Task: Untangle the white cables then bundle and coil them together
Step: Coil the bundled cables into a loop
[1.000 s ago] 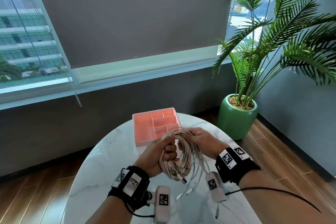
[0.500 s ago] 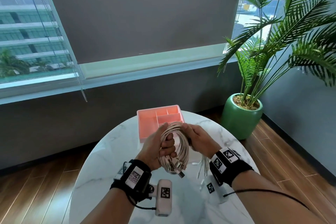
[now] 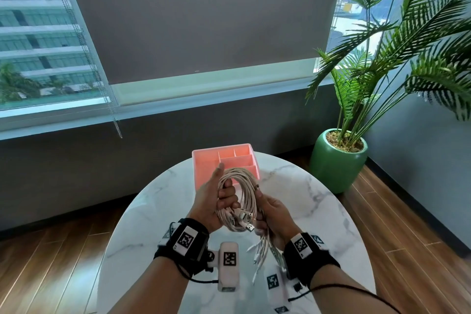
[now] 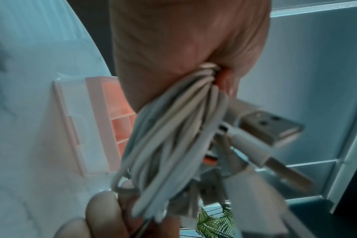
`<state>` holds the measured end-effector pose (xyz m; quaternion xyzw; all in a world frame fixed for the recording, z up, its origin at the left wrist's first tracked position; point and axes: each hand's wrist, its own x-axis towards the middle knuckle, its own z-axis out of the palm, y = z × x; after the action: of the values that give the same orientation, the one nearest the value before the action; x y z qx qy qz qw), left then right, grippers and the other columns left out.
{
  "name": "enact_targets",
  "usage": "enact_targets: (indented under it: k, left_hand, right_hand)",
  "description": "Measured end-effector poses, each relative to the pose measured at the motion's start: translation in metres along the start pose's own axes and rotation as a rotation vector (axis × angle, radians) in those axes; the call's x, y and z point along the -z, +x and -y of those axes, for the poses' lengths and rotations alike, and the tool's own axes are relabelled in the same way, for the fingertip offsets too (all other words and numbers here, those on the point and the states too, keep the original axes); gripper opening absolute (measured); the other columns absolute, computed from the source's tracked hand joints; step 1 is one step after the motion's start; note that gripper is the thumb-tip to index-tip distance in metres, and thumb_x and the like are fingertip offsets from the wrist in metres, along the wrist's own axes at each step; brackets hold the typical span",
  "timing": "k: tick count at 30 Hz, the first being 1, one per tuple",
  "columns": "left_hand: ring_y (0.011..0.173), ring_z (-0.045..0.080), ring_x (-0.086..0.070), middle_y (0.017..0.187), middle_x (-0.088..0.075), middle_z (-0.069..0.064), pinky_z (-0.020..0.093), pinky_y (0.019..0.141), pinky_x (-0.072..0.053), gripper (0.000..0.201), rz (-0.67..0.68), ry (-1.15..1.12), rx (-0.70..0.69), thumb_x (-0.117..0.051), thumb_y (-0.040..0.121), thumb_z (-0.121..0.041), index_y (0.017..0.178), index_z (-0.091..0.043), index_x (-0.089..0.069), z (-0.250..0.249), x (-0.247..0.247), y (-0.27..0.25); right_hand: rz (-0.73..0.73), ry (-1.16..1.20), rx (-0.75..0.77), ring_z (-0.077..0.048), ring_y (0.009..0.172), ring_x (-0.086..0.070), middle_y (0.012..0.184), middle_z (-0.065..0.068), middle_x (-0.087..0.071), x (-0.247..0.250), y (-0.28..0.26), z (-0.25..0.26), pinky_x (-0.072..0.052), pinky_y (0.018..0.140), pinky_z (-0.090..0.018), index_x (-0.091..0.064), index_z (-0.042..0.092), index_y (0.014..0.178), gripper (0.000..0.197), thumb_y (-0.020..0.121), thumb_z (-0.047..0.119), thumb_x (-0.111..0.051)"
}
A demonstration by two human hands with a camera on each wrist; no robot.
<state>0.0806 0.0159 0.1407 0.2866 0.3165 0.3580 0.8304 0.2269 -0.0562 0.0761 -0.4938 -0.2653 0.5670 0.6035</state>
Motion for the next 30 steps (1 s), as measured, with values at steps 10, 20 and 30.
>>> enact_targets:
  k: [10,20,30]
  left_hand:
    - [0.041,0.013,-0.024,0.053,-0.028,-0.001,0.029,0.048,-0.031,0.043,-0.127,0.18,-0.254,-0.079,0.071,-0.049,0.068,-0.018,-0.049,0.016,-0.004,0.005]
    - [0.044,0.011,-0.026,0.052,-0.032,-0.002,0.024,0.04,-0.026,0.036,-0.274,0.131,-0.458,-0.07,0.09,-0.034,0.065,-0.02,-0.048,0.021,-0.013,0.01]
    - [0.043,0.014,-0.036,0.053,-0.039,0.0,0.023,0.04,-0.037,0.038,-0.484,-0.017,-0.491,-0.07,0.093,-0.031,0.066,-0.018,-0.046,0.021,-0.003,0.022]
  right_hand:
    - [-0.018,-0.376,-0.033,-0.022,0.047,-0.055,0.056,-0.01,-0.058,-0.007,-0.004,-0.044,-0.044,0.052,-0.028,-0.06,0.003,0.08,0.018,0.09,-0.007,-0.048]
    - [0.012,-0.309,-0.157,-0.019,0.05,-0.055,0.065,-0.011,-0.062,-0.004,-0.016,-0.043,-0.039,0.045,-0.021,-0.062,0.005,0.096,0.01,0.087,0.003,-0.058]
    - [0.132,-0.647,-0.163,-0.016,0.043,-0.042,0.073,-0.004,-0.048,-0.004,-0.011,-0.057,-0.035,0.043,-0.029,-0.052,0.012,0.102,0.012,0.094,0.021,-0.053]
